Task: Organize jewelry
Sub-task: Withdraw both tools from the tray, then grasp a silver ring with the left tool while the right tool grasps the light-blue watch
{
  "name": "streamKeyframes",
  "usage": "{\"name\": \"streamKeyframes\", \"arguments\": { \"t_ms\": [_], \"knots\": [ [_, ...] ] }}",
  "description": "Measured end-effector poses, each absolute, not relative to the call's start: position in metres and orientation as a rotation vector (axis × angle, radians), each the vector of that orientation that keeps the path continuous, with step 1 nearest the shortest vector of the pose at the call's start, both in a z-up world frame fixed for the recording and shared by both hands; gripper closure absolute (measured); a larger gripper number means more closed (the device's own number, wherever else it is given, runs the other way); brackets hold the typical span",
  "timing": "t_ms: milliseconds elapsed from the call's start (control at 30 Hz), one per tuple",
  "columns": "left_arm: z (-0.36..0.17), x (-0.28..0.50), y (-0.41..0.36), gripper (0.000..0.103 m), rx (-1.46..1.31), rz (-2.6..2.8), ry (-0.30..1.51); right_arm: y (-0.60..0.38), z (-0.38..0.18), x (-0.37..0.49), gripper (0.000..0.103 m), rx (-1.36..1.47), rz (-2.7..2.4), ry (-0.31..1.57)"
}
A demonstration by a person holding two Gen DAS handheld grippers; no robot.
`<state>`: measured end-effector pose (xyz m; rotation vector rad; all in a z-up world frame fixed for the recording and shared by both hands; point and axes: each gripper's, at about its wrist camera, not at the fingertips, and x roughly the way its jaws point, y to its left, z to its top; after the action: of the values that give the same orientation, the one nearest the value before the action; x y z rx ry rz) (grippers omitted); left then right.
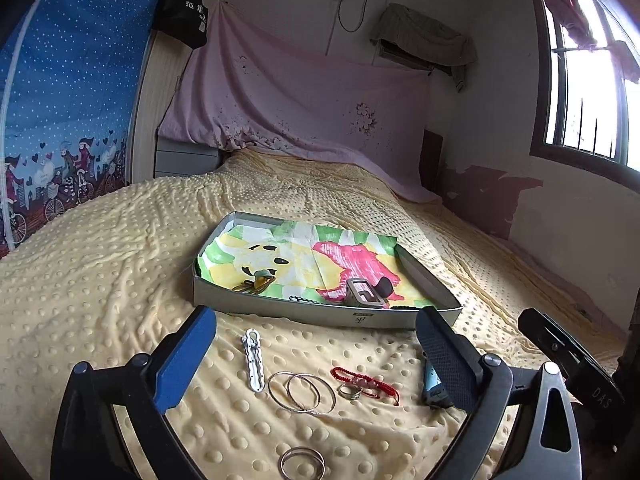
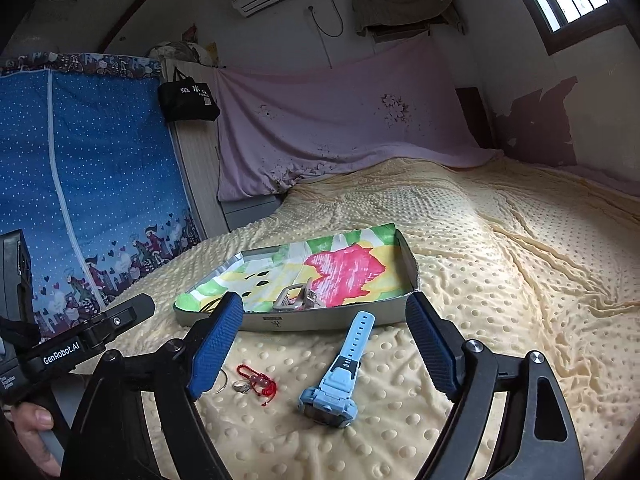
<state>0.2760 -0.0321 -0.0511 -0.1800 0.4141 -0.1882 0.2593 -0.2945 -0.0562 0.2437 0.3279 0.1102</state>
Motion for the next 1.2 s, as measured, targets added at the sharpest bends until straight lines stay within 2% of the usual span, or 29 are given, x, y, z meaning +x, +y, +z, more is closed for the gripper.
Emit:
{"name": "streamKeyframes", "arguments": {
  "t_ms": [33, 467, 1200],
  "knots": [
    [-0.051, 0.269, -0.032, 0.002, -0.173, -0.186, 0.409, -0.295, -0.055, 0.252, 0.017, 0.245, 0.115, 0.324],
    [-0.061, 0.208, -0.025, 0.000, -0.093, -0.117, 0.406, -0.297, -0.064, 0.200, 0.012, 0.229, 0.124, 0.313],
    [-0.107, 0.234, -0.026, 0.001, -0.060, -0.162, 0.650, -0.289, -0.102, 0.242, 0.012, 0.214, 0.167, 0.498]
  ]
}}
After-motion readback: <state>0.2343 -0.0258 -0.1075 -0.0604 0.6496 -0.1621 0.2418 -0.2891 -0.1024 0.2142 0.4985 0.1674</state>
